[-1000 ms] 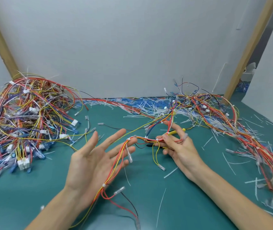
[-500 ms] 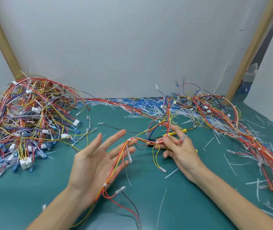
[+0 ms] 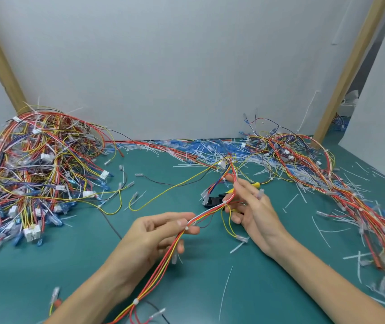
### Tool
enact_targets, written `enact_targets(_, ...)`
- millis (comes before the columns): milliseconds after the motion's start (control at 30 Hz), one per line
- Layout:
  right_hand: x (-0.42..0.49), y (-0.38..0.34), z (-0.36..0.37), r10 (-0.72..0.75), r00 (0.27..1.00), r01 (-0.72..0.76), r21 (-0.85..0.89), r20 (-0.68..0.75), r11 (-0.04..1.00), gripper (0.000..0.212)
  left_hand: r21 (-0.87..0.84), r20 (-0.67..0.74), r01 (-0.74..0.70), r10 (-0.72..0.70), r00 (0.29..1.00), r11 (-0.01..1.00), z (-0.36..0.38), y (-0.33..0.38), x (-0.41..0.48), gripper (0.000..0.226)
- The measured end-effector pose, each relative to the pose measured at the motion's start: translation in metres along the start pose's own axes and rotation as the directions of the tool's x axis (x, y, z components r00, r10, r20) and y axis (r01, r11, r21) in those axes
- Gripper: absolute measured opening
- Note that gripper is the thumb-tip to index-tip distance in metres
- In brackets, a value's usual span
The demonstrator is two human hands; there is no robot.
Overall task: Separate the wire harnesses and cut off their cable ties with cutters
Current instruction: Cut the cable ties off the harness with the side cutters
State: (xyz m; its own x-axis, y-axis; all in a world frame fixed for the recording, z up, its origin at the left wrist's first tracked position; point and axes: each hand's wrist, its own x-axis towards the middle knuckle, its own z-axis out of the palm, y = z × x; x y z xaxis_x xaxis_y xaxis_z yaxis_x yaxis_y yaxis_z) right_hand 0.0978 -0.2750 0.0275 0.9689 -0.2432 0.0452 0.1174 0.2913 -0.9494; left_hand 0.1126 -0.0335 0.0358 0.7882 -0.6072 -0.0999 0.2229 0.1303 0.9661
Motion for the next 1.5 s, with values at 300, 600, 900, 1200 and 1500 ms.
enact_targets(300,0.000,0.004,-0.001,-0.030,0.999,0.031,-0.079,0.011,0.996,0.028,0.102,0.059,0.013,-0.019,0.998,0.995,0.000,0.002,-0.002,0.041)
enact_targets(600,0.001,0.006,-0.001,-0.062,0.998,0.063,-0.146,0.011,0.987,0.028,0.187,0.132,0.028,-0.053,0.990,0.982,0.002,-0.001,-0.002,0.034)
enact_targets(900,0.043,-0.066,0.006,-0.238,0.965,0.193,-0.323,-0.107,0.927,0.027,0.110,0.269,0.019,-0.049,0.962,0.994,0.005,0.000,-0.004,0.038)
enact_targets(1200,0.104,-0.161,0.033,-0.375,0.909,0.303,-0.330,-0.181,0.894,0.029,0.076,0.250,-0.012,-0.007,0.968,0.997,-0.009,-0.001,0.004,0.034)
enact_targets(1500,0.082,-0.101,0.066,-0.085,0.996,0.089,0.215,-0.028,0.972,0.020,-0.279,0.027,0.090,-0.086,0.996,0.956,0.003,-0.008,0.010,0.027)
